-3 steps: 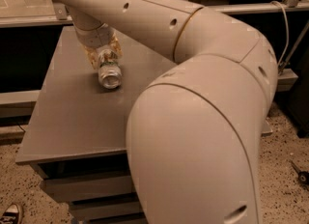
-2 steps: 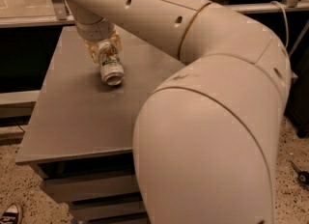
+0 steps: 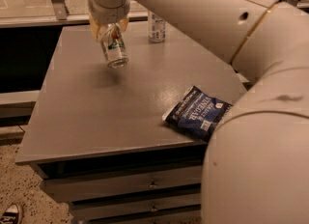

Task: Place 7up can upright

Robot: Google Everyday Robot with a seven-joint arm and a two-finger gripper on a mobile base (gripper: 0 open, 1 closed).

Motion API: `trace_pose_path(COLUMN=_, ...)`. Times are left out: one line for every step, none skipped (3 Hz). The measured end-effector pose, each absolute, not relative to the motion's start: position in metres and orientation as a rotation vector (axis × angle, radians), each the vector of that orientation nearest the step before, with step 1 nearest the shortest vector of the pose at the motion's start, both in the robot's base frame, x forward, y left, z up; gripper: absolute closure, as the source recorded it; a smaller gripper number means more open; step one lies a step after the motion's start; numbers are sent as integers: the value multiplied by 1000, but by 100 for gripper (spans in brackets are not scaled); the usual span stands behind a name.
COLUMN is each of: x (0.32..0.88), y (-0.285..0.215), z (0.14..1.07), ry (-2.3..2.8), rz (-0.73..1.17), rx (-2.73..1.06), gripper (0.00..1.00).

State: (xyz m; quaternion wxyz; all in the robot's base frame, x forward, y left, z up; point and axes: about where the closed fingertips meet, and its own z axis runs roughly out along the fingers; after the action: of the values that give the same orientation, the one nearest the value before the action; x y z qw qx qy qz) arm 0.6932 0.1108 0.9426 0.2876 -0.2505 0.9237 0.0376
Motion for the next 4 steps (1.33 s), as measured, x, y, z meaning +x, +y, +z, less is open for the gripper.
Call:
trace_pose_path(x=697, y=99, z=964, ry=2262, rz=328, rx=-764, gripper=100)
trace_pose_path(x=697, y=105, z=968, ry=2091, rz=517, rx=-809, gripper=100)
trace_pose_path(x=699, y=110, z=990, ry=1960, rz=537, rx=-835, gripper=100)
trace_pose_path(x=699, y=110, z=990, ry=1960, rz=537, rx=-835, gripper=100)
